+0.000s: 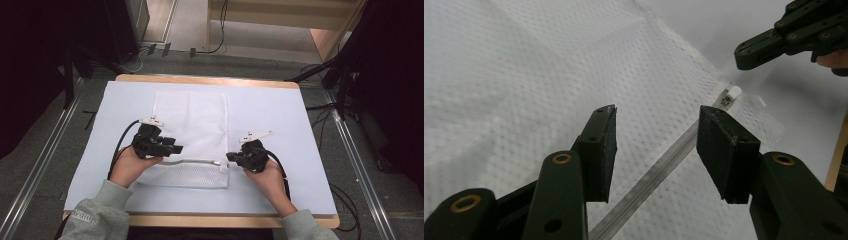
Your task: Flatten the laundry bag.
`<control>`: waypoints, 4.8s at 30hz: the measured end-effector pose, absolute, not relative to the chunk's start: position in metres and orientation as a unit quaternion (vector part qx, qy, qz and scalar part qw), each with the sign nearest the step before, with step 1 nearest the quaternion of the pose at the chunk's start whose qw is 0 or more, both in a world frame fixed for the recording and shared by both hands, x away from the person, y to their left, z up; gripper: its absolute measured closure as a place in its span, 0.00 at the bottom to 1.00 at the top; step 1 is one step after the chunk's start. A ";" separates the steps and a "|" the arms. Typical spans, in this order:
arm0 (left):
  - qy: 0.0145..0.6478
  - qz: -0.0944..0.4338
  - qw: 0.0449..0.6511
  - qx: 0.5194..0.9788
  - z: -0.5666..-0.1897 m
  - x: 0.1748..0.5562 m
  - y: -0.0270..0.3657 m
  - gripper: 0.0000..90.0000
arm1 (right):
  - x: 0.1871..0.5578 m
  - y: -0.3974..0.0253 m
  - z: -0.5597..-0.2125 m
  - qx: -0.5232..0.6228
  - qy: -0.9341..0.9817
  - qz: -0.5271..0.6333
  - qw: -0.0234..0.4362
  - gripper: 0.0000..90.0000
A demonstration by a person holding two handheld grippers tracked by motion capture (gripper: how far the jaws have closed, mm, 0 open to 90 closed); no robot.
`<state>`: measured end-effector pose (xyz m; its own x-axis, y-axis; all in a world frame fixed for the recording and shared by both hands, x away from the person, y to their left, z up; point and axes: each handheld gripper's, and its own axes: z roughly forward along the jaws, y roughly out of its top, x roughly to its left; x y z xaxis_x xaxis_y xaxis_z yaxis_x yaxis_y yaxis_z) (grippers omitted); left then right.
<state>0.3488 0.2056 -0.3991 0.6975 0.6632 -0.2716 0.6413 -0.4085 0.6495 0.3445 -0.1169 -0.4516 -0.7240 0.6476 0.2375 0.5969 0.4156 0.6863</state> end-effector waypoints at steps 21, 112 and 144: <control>0.335 -0.051 0.376 0.862 -0.427 0.353 0.140 0.99 | 0.337 -0.099 -0.469 0.393 0.836 0.382 0.012 1.00; 0.328 -0.068 0.357 0.872 -0.466 0.352 0.130 0.97 | 0.332 -0.085 -0.474 0.347 0.850 0.396 0.026 1.00; 0.349 -0.130 0.336 0.865 -0.454 0.369 0.159 0.98 | 0.332 -0.104 -0.476 0.328 0.857 0.395 0.050 1.00</control>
<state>0.3688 0.1586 -0.4536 0.7220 0.5164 -0.4604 0.6918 -0.5295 0.4909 0.3315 -0.1039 -0.4756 -0.7801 0.6014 0.1724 0.5216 0.4731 0.7100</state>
